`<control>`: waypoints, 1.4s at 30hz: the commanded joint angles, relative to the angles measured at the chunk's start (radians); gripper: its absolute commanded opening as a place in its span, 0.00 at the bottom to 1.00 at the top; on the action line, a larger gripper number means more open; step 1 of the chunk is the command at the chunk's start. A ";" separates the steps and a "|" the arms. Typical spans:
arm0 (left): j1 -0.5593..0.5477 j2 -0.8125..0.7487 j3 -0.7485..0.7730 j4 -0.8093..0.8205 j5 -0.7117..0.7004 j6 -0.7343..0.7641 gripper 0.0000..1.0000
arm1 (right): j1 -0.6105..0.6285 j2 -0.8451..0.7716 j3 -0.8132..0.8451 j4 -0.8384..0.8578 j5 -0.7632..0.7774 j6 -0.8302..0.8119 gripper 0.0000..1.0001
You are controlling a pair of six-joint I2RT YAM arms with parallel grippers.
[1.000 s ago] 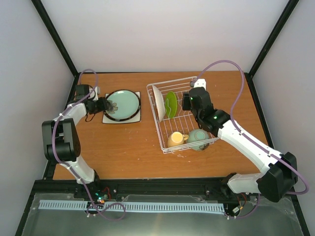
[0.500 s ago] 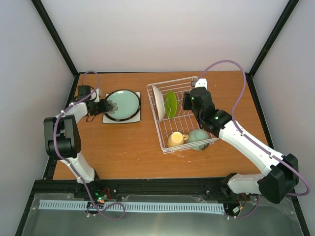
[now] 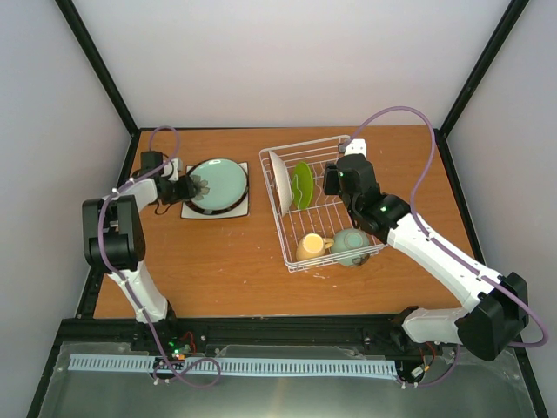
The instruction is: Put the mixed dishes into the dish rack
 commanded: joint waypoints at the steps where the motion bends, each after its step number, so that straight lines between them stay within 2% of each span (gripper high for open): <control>1: 0.003 0.057 0.033 -0.011 0.016 0.021 0.46 | -0.004 -0.016 0.002 0.013 0.008 -0.003 0.55; 13: 0.004 0.162 0.045 0.001 0.120 0.034 0.18 | -0.006 -0.015 -0.008 0.017 -0.001 0.003 0.54; 17: 0.003 0.174 0.049 -0.002 0.153 0.042 0.01 | -0.007 -0.016 -0.013 0.017 -0.002 0.007 0.54; 30: 0.007 0.075 0.069 0.008 0.280 0.049 0.01 | -0.008 -0.020 -0.023 0.027 -0.015 0.017 0.52; 42: 0.008 -0.073 0.209 -0.060 0.409 0.058 0.01 | -0.010 -0.048 -0.040 0.076 -0.073 0.016 0.52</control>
